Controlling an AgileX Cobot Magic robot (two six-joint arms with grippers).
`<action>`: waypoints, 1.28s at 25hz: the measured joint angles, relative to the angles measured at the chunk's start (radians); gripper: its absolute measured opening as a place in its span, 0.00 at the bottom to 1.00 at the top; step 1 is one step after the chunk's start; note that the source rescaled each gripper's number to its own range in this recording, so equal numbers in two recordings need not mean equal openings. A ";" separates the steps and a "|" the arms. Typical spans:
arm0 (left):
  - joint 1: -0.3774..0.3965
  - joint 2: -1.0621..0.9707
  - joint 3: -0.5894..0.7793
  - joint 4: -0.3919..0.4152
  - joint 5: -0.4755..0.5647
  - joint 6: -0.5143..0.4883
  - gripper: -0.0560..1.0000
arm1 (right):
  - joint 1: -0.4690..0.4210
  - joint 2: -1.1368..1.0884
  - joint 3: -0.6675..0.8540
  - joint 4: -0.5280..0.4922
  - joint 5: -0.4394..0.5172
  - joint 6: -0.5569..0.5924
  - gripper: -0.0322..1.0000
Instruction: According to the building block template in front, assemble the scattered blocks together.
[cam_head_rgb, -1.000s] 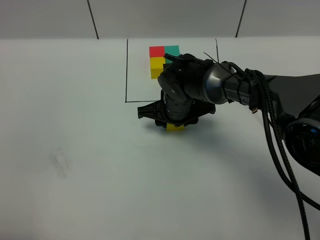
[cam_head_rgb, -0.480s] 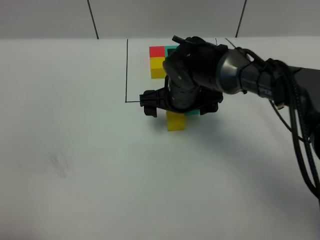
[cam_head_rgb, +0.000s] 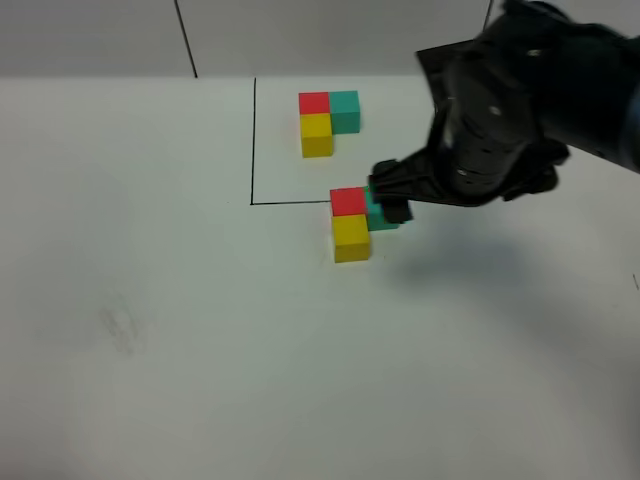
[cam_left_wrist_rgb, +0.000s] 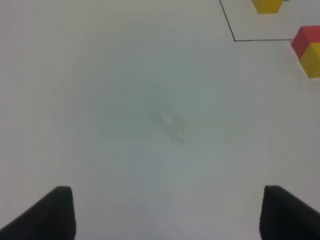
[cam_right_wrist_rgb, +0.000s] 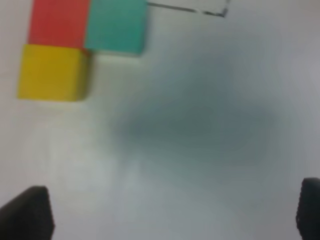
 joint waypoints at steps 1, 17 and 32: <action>0.000 0.000 0.000 0.000 0.000 0.000 0.70 | -0.042 -0.039 0.057 -0.003 -0.013 -0.004 1.00; 0.000 0.000 0.000 0.000 0.000 0.000 0.70 | -0.301 -0.736 0.355 -0.028 0.247 -0.145 0.99; 0.000 0.000 0.000 0.000 0.000 0.000 0.70 | -0.301 -1.462 0.810 0.171 0.113 -0.451 0.97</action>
